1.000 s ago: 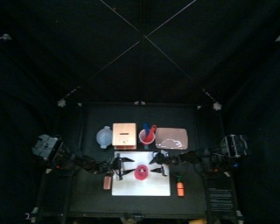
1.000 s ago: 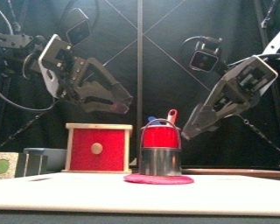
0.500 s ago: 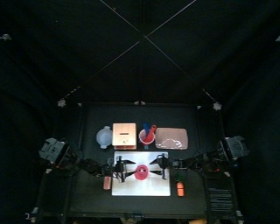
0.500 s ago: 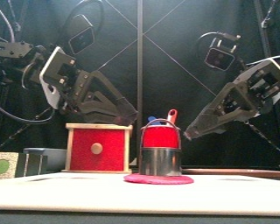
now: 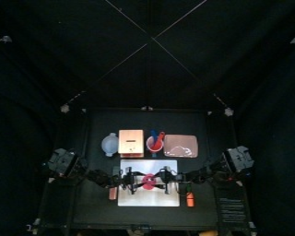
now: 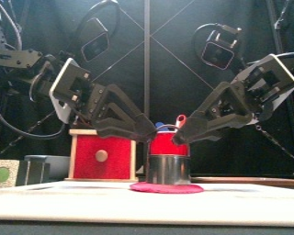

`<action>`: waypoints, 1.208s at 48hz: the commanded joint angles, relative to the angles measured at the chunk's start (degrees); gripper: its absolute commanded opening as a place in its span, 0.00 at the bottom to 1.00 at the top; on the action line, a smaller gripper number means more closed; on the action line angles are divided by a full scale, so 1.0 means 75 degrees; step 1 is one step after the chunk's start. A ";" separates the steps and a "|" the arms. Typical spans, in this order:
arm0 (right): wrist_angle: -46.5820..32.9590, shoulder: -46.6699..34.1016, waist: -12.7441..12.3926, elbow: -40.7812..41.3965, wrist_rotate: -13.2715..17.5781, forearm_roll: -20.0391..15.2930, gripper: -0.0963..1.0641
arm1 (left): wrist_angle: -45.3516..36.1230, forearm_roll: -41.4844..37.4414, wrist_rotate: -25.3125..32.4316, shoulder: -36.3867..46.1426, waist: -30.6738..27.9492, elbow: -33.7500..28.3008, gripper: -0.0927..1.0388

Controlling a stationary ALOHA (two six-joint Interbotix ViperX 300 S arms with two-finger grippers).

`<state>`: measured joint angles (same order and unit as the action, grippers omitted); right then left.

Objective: Get the cutter from the drawer then cut the dough then place the extra dough in the bowl
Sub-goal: Cut the dough

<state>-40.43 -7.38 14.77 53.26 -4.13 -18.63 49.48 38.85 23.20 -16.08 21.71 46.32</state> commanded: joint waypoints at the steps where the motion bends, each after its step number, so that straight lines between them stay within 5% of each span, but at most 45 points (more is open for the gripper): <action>1: -0.0047 0.0094 -0.0012 -0.0070 0.0000 0.0000 0.69 | 0.0012 -0.0035 0.0012 0.0070 -0.0023 -0.0211 0.70; 21: 0.0094 -0.0012 -0.0023 -0.0105 0.0012 -0.0012 0.67 | -0.0551 -0.0117 0.0000 -0.0012 -0.0047 -0.0328 0.67; 34: 0.0410 -0.0187 -0.0129 -0.0270 0.0000 0.0000 0.59 | -0.0984 -0.0094 0.0012 -0.0023 -0.0047 -0.0305 0.51; 58: 0.0598 -0.0457 -0.0199 -0.0234 0.0059 -0.0070 0.54 | -0.2402 0.0328 -0.0012 -0.0305 -0.0059 -0.0234 0.41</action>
<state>-36.21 -10.63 13.45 51.94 -4.13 -18.98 34.19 40.87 23.20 -17.14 20.83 44.21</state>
